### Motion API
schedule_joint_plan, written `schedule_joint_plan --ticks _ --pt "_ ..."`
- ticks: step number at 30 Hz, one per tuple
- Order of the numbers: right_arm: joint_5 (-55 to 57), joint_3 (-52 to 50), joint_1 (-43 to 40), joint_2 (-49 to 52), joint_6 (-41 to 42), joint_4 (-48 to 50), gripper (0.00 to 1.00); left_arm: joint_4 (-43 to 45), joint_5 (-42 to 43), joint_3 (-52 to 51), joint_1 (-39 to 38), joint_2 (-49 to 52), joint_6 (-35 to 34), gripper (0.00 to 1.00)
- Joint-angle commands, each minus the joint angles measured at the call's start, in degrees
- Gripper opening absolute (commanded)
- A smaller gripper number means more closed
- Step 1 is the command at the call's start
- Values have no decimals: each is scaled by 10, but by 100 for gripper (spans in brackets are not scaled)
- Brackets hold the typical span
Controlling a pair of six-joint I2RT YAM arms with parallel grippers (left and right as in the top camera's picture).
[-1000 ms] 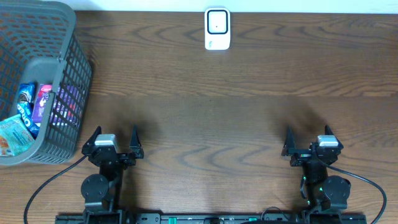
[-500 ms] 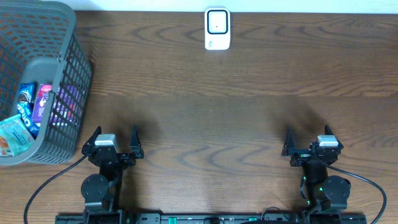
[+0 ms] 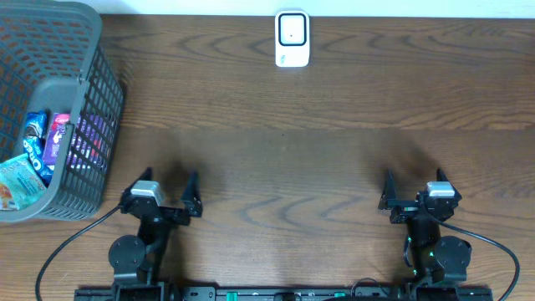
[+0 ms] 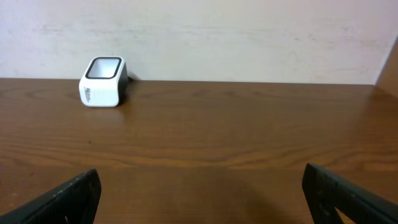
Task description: Scan the item barcode
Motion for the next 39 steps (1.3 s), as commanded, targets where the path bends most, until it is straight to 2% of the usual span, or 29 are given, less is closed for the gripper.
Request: schedule_joint_plan --ticks 1,2,3,6,9,12,15,16,18,20,23,26,28,29,35,39 --pt "1 -1 3 -3 8 -2 99 3 99 -6 1 -4 -60 98" --pt "1 -1 3 -3 8 -2 99 21 103 -6 1 -4 -62 98" --pt "1 -1 3 -3 8 -2 99 83 123 -1 1 -4 -90 98" --pt "1 -1 3 -3 8 -2 99 191 120 27 2 -2 -123 98" --pt "1 -1 3 -3 8 -2 99 196 99 82 2 18 -118 98" --pt "1 -1 3 -3 8 -2 99 192 98 152 2 70 -73 98" --pt "1 -1 3 -3 8 -2 99 70 14 290 2 199 -38 98" --pt "1 -1 3 -3 8 -2 99 -46 -31 380 2 293 -37 98" --pt "1 -1 3 -3 8 -2 99 -148 -16 473 2 390 -17 98" --pt "1 -1 3 -3 8 -2 99 -210 70 564 2 480 31 98" --pt "1 -1 3 -3 8 -2 99 -209 134 647 2 559 38 98" --pt "1 -1 3 -3 8 -2 99 -181 118 712 8 607 28 98" --pt "1 -1 3 -3 8 -2 99 -209 71 773 21 638 -22 98" --pt "1 -1 3 -3 8 -2 99 -275 43 862 44 682 -50 98" --pt "1 -1 3 -3 8 -2 99 -525 12 1184 144 865 -71 98" --pt "1 -1 3 -3 8 -2 99 -564 12 1263 189 949 -71 98"
